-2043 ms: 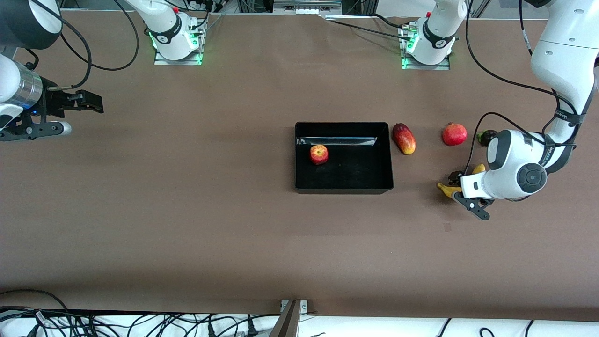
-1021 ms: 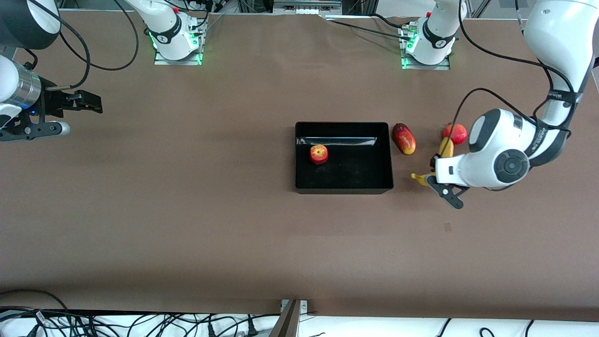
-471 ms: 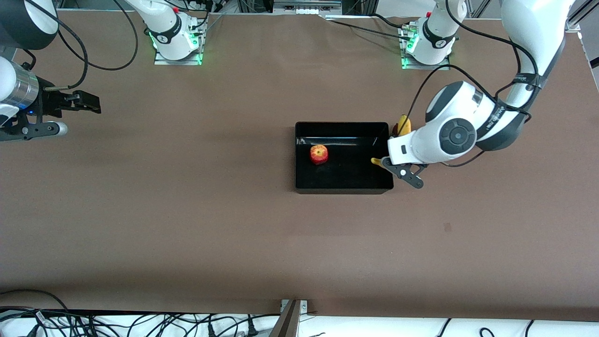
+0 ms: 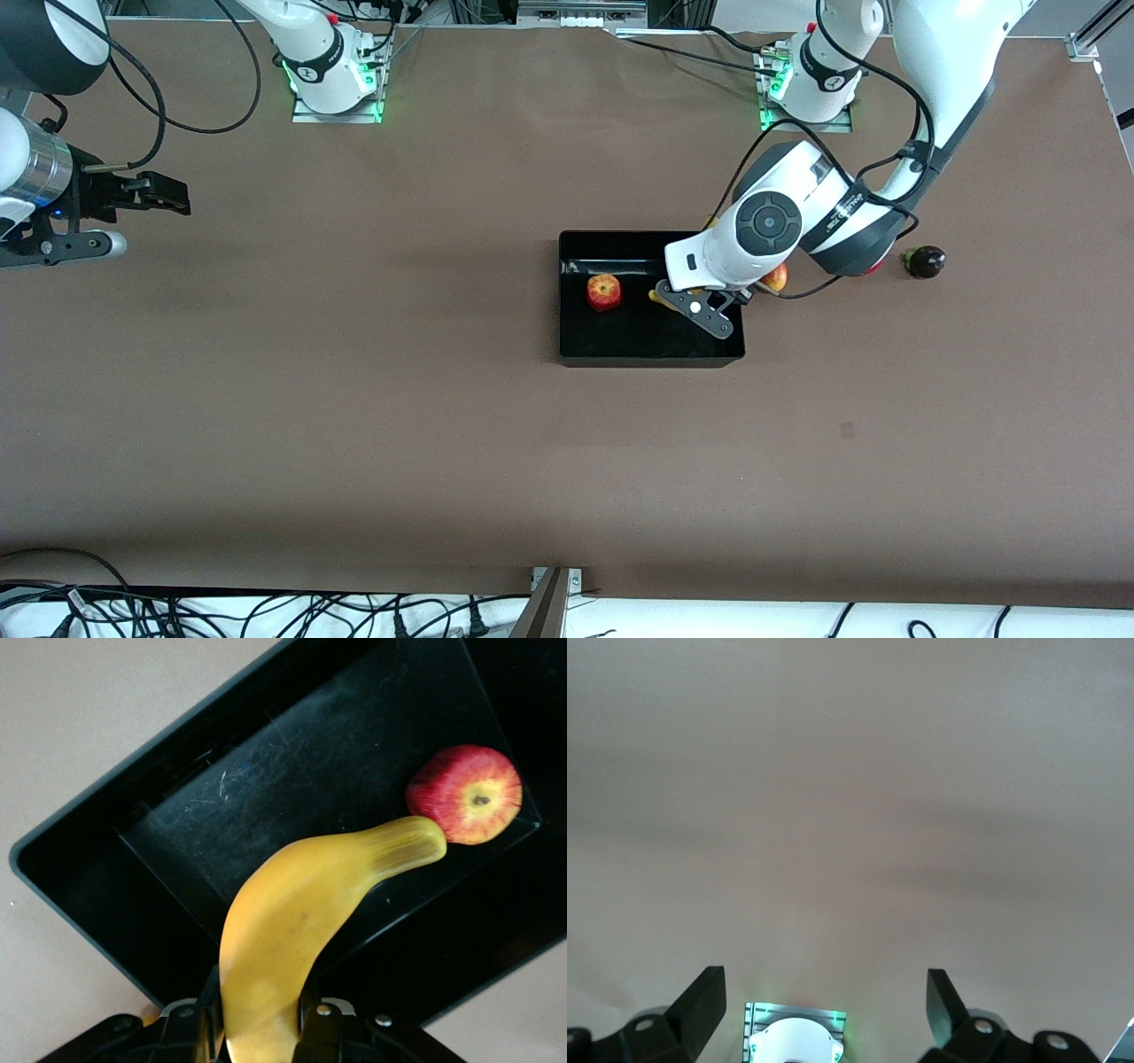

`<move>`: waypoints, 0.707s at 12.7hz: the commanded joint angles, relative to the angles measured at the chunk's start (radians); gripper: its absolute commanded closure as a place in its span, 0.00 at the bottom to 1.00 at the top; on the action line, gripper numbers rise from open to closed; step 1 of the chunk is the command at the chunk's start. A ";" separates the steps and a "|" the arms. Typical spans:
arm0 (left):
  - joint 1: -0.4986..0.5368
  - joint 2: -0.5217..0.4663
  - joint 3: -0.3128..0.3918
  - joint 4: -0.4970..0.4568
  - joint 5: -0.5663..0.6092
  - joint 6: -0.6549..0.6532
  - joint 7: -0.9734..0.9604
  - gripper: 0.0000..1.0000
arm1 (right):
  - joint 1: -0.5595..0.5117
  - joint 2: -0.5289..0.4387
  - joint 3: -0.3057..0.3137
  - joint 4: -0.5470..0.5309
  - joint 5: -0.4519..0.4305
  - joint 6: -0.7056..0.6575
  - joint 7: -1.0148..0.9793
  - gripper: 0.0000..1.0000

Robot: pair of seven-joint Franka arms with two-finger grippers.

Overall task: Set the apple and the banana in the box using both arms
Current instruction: 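Lift the banana with the left gripper and carry it over the box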

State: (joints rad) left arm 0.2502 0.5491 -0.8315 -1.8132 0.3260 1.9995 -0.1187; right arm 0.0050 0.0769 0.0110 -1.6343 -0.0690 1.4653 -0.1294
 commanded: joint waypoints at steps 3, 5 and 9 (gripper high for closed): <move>0.008 0.061 0.000 0.012 0.100 0.028 -0.004 1.00 | -0.007 0.001 0.001 0.010 0.001 -0.005 -0.015 0.00; 0.009 0.081 0.000 0.015 0.104 0.045 -0.006 1.00 | -0.007 0.001 0.001 0.010 0.000 -0.003 -0.016 0.00; 0.007 0.104 0.000 0.015 0.105 0.050 -0.027 1.00 | -0.003 0.001 0.001 0.010 0.000 -0.002 -0.016 0.00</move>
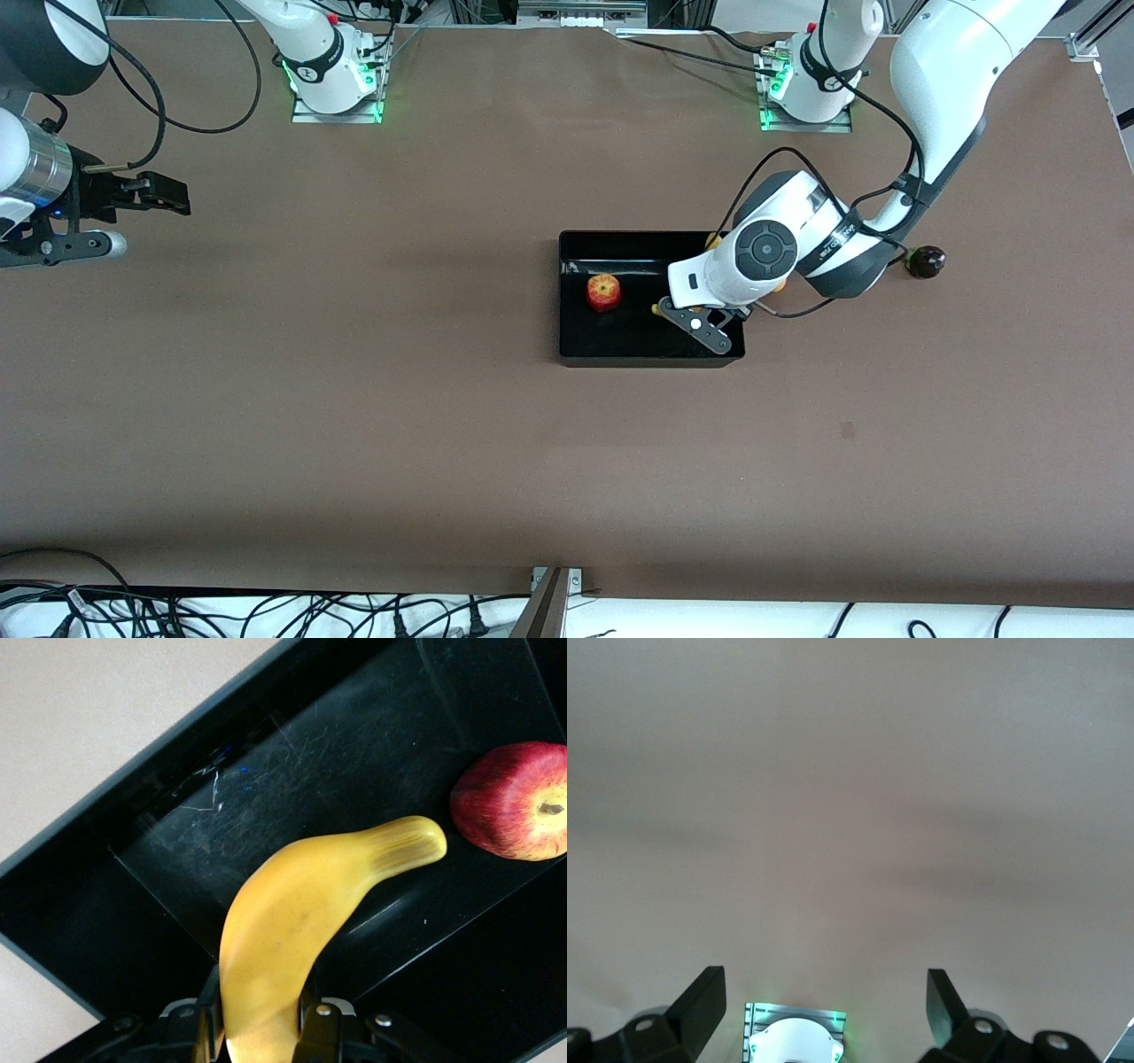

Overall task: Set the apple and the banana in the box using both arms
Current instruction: 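Lower the banana into the box and open the left gripper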

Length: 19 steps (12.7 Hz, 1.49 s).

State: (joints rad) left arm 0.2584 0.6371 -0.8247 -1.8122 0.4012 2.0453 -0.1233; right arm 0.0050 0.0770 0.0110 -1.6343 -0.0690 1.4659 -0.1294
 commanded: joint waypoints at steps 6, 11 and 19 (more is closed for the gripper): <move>-0.002 0.061 0.025 0.025 0.038 0.075 -0.018 1.00 | -0.007 0.001 0.000 0.010 0.000 -0.009 -0.016 0.00; -0.047 0.067 0.062 0.050 0.038 0.075 -0.019 1.00 | -0.002 0.001 0.000 0.037 -0.002 0.019 -0.001 0.00; -0.079 0.067 0.122 0.042 0.038 0.070 -0.022 0.11 | -0.007 0.145 -0.023 0.274 0.020 0.059 0.011 0.00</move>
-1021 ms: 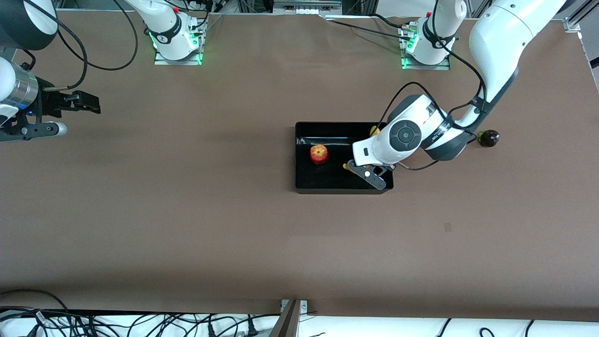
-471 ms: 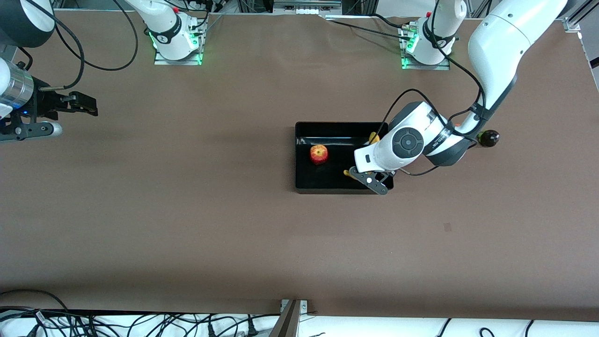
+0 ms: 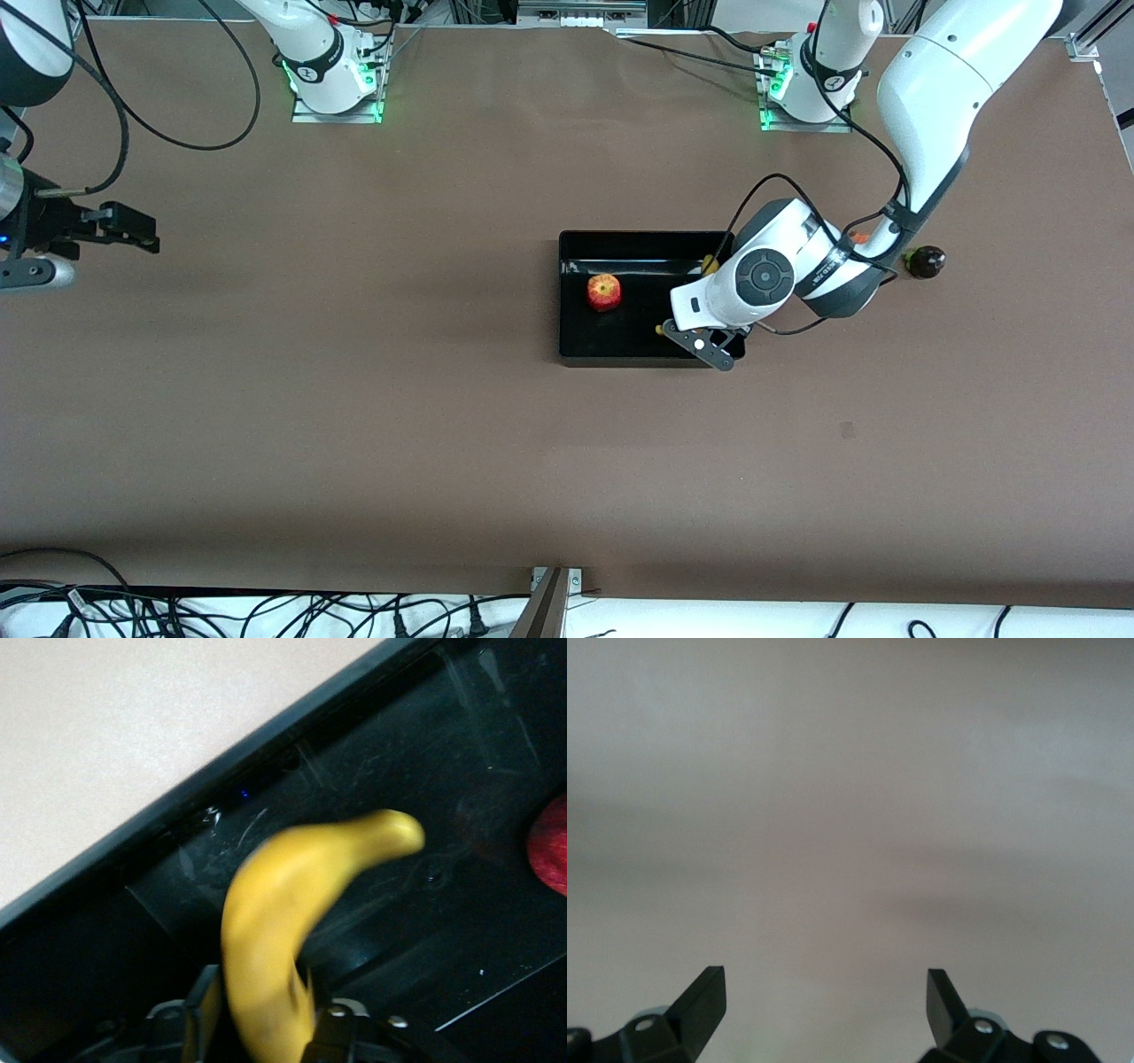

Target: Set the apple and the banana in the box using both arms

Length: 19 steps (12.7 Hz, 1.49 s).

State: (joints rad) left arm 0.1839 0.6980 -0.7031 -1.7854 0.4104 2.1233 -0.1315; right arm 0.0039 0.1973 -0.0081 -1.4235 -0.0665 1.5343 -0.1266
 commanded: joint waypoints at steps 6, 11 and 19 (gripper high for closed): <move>0.009 -0.121 -0.016 0.038 0.007 -0.143 -0.027 0.00 | -0.005 -0.117 -0.019 -0.079 0.115 -0.025 0.056 0.00; -0.006 -0.176 -0.018 0.395 -0.044 -0.591 -0.017 0.00 | -0.001 -0.171 -0.041 -0.153 0.113 0.027 0.056 0.00; -0.079 -0.415 0.193 0.456 -0.186 -0.806 0.088 0.00 | -0.001 -0.205 -0.042 -0.193 0.093 0.035 0.058 0.00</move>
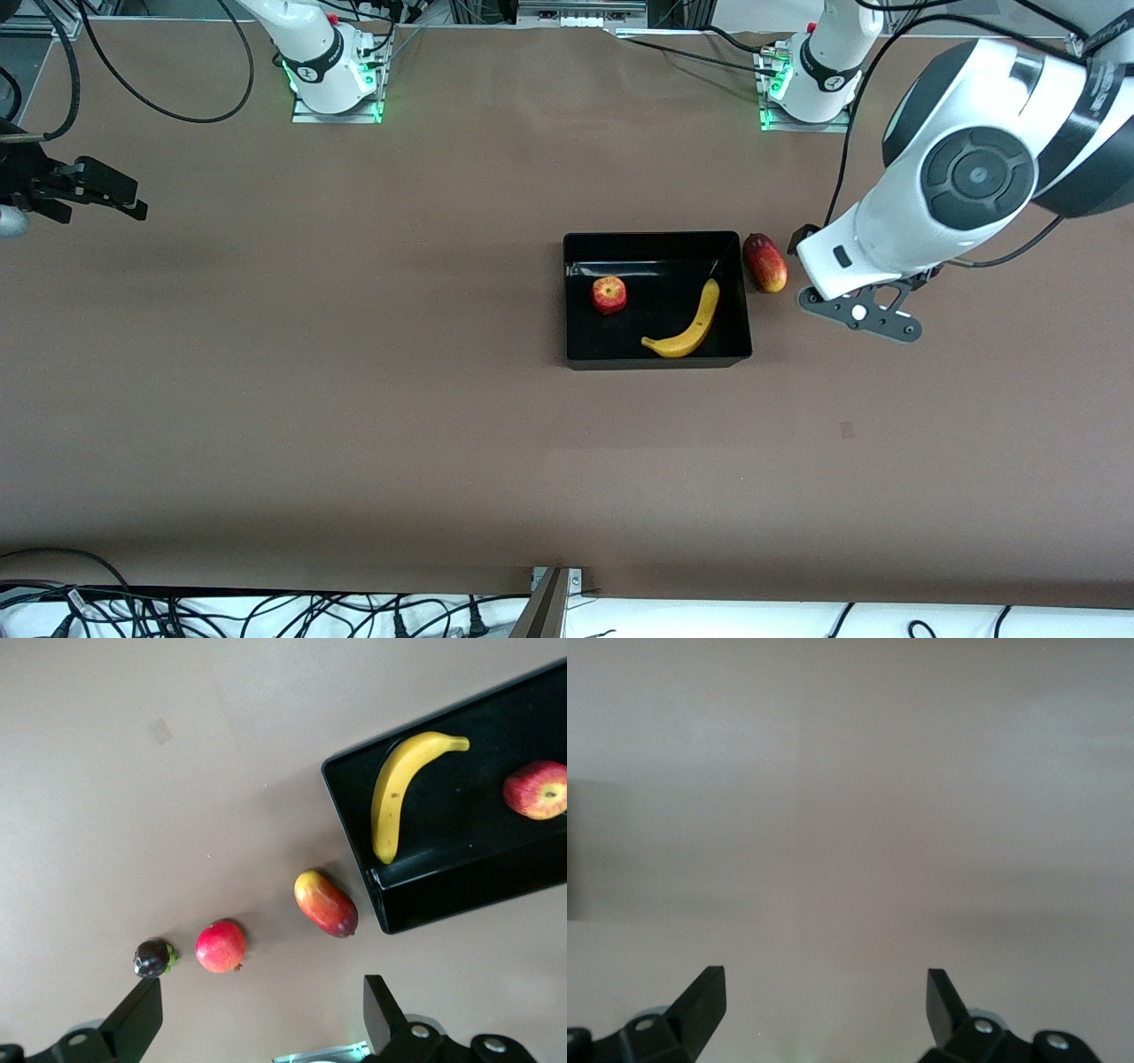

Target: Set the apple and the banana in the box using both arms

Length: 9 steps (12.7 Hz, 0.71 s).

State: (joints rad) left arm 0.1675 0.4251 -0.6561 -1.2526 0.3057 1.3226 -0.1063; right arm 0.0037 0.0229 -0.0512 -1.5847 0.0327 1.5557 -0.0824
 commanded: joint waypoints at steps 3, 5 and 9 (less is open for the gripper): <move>-0.228 -0.336 0.456 -0.253 -0.175 0.070 0.117 0.00 | -0.001 -0.031 0.001 -0.032 -0.010 0.014 0.013 0.00; -0.246 -0.420 0.551 -0.345 -0.206 0.147 0.189 0.00 | -0.001 -0.031 0.001 -0.032 -0.016 0.012 0.013 0.00; -0.281 -0.506 0.659 -0.458 -0.209 0.164 0.217 0.00 | -0.001 -0.031 0.001 -0.031 -0.017 0.014 0.013 0.00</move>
State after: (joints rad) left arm -0.0850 -0.0239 -0.0293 -1.6232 0.1164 1.4493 0.1010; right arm 0.0037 0.0219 -0.0521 -1.5865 0.0260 1.5563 -0.0821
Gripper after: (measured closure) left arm 0.000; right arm 0.000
